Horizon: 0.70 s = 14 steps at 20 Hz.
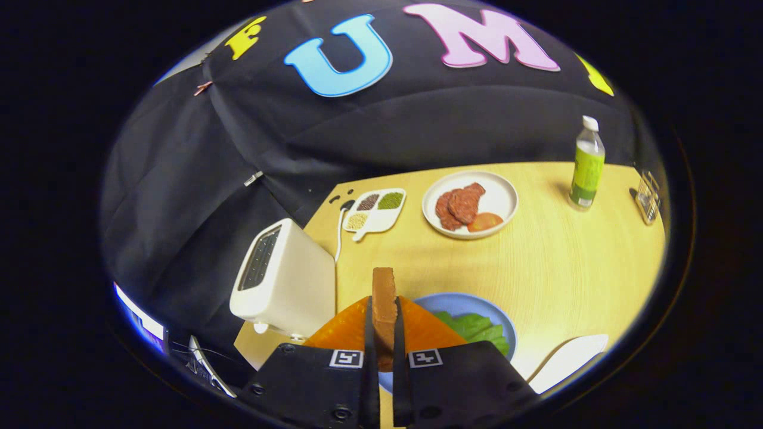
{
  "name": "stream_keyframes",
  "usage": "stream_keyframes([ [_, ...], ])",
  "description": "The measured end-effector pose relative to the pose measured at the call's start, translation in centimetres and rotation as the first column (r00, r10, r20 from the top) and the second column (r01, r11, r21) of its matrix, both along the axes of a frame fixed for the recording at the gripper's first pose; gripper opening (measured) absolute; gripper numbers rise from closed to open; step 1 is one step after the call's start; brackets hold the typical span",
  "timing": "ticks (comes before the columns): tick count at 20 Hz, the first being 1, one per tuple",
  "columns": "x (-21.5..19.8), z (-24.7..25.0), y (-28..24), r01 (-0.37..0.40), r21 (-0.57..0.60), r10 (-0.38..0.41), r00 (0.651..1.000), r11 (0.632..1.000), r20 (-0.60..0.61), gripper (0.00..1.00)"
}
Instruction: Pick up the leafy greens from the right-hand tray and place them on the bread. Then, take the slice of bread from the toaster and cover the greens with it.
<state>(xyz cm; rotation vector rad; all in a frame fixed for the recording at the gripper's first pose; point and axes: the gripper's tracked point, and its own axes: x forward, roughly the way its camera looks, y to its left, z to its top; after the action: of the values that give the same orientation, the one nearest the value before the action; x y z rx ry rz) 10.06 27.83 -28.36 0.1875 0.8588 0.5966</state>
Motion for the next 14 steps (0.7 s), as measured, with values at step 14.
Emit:
stream_keyframes([
  [14,-0.6,-4.8,-8.7,0.066,-0.202,-0.069,0.998,0.977,-0.010,0.43],
])
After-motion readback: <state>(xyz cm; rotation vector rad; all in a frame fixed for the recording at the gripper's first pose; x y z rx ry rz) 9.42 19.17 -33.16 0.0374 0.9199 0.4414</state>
